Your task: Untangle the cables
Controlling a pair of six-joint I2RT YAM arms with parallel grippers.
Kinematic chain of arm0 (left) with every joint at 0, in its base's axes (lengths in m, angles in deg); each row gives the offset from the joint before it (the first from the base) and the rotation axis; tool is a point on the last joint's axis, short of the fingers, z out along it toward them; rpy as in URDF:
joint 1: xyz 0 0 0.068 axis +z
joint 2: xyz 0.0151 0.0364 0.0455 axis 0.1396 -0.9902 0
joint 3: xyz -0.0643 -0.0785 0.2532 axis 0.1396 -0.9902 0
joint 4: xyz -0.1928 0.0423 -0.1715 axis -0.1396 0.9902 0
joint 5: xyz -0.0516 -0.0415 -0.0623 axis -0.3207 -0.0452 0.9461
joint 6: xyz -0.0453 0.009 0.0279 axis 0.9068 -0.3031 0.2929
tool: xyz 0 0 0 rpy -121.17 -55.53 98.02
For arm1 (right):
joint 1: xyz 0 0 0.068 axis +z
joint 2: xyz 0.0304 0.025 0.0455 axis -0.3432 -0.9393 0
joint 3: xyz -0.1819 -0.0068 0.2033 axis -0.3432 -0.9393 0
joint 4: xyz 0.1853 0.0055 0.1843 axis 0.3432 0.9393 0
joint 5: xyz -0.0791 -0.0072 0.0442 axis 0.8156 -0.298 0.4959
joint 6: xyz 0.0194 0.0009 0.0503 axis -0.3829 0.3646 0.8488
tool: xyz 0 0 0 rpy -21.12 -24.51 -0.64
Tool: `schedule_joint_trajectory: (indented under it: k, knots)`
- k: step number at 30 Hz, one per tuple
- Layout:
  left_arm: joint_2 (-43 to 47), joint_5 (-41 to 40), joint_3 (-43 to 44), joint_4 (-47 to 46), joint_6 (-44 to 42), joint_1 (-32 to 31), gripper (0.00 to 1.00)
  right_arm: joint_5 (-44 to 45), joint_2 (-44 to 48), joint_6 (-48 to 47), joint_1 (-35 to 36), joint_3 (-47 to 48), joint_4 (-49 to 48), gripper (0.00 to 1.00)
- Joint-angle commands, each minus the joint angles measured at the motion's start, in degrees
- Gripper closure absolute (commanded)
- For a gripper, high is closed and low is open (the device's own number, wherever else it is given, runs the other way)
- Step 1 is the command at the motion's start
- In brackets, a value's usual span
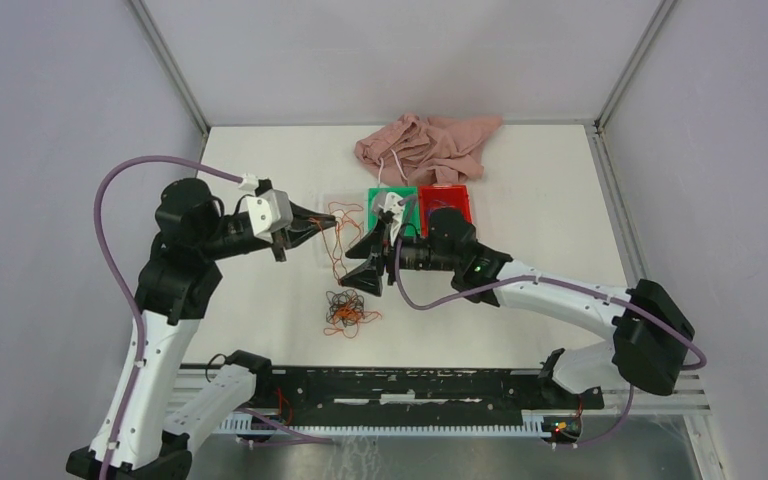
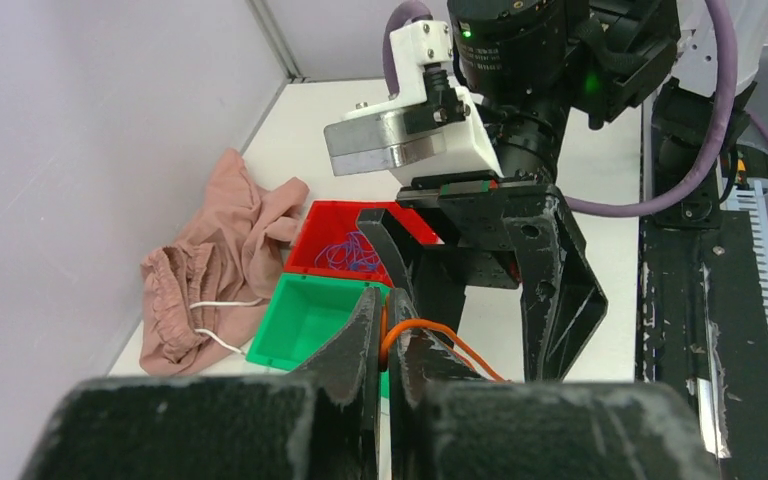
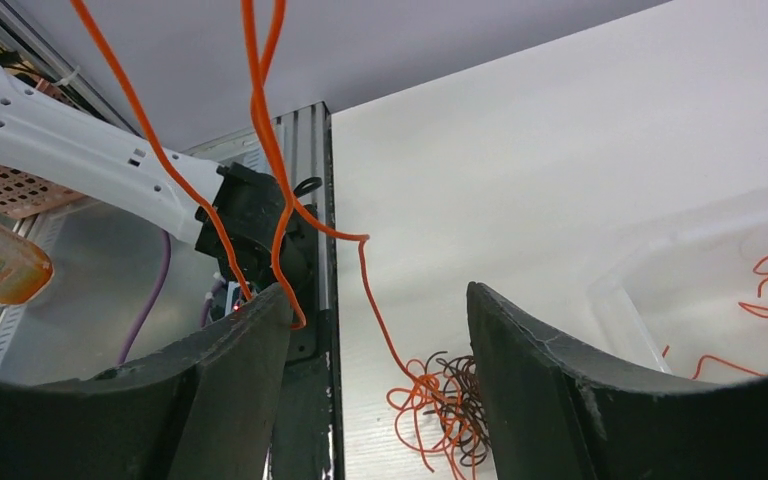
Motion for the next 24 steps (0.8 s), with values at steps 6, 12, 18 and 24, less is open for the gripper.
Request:
schedule_joint_trajectory:
  k: [6, 12, 18, 24]
  knots:
    - [0.2, -0.71, 5.75, -9.88, 4.43, -0.01, 0.97, -2.71, -5.7, 3.44, 0.32, -0.63, -12.77, 0.33]
    - [3.04, -2.06, 2.4, -9.64, 2.87, -0.03, 0.97, 6.44, 1.7, 9.51, -1.2, -5.24, -15.77, 0.32]
    - [4.28, -2.54, 0.01, -9.46, 2.85, -0.01, 0.97, 7.35, 7.53, 13.9, -2.52, -7.36, -20.64, 0.3]
    - [4.03, -3.77, 0.29, -8.87, 1.67, -0.01, 0.97, 8.15, 10.55, 18.61, -4.89, -11.63, -26.58, 0.29]
